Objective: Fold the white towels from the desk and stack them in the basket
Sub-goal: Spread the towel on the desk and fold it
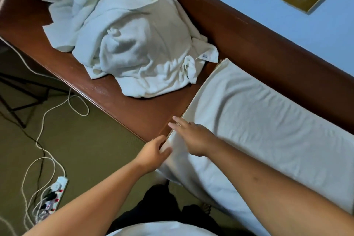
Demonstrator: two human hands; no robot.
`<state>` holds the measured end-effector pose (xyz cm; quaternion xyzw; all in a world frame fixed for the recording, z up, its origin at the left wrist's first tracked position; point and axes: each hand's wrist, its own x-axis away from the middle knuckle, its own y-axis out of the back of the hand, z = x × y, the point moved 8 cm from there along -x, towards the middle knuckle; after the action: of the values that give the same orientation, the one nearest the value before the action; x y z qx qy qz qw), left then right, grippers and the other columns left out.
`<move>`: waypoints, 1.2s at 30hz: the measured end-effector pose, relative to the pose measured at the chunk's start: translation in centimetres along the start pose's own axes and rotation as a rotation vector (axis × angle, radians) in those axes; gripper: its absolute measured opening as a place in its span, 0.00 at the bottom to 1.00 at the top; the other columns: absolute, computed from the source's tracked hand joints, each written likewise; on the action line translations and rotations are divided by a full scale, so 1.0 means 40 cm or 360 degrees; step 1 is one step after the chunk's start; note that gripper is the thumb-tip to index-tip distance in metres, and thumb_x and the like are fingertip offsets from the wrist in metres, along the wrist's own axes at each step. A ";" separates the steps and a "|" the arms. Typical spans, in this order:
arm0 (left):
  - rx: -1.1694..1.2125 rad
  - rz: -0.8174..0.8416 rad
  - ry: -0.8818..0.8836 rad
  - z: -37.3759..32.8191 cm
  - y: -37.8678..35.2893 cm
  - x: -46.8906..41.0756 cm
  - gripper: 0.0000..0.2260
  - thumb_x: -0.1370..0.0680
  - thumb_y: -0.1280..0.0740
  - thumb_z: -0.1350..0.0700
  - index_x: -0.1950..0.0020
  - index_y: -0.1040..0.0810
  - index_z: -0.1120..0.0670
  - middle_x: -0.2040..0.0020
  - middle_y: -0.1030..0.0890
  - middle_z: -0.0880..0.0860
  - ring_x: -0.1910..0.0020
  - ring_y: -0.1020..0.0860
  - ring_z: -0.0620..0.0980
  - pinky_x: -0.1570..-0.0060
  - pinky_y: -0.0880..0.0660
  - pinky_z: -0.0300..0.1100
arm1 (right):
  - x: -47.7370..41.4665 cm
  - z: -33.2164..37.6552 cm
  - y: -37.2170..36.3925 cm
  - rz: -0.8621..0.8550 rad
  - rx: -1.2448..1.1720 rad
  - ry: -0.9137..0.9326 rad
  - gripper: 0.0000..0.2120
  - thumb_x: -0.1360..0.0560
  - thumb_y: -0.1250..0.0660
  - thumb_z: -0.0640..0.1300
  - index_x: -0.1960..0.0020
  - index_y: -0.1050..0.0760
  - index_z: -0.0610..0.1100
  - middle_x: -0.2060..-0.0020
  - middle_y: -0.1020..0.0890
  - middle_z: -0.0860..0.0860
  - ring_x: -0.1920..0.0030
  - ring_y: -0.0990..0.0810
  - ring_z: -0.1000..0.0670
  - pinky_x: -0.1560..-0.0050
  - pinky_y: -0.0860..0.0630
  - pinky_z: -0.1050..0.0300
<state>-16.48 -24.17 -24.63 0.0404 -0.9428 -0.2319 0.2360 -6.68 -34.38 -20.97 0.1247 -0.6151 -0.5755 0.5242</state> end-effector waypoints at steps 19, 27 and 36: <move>-0.0471 0.0678 -0.0225 -0.284 -0.476 0.219 0.27 0.26 0.35 0.56 0.29 0.28 0.37 0.60 0.21 0.44 0.57 0.21 0.45 0.55 0.26 0.40 | 0.525 -0.394 -0.100 -0.0495 0.0413 -0.0749 0.19 0.47 0.28 0.26 0.67 0.33 0.43 0.62 0.29 0.42 0.70 0.30 0.42 0.69 0.37 0.54; -0.0059 0.0309 0.0193 -0.174 -0.642 0.295 0.09 0.26 0.27 0.59 0.53 0.22 0.46 0.57 0.19 0.50 0.63 0.22 0.40 0.51 0.22 0.49 | 0.975 -0.485 -0.527 -0.0111 -0.0578 -0.1569 0.41 0.23 0.35 0.43 0.19 0.55 0.54 0.23 0.53 0.44 0.24 0.46 0.38 0.27 0.38 0.45; 0.0309 0.0118 0.0781 -0.022 -0.617 0.238 0.39 0.35 0.19 0.46 0.32 0.34 0.57 0.40 0.21 0.57 0.44 0.21 0.55 0.45 0.22 0.53 | 0.993 -0.316 -0.717 -0.0210 -0.2338 -0.1927 0.16 0.23 0.31 0.51 0.40 0.23 0.44 0.44 0.20 0.45 0.46 0.22 0.45 0.40 0.24 0.49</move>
<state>-25.31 -48.23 -31.13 0.0834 -0.8760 -0.1148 0.4610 -26.26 -80.54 -27.79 -0.5203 -0.2586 -0.8133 0.0306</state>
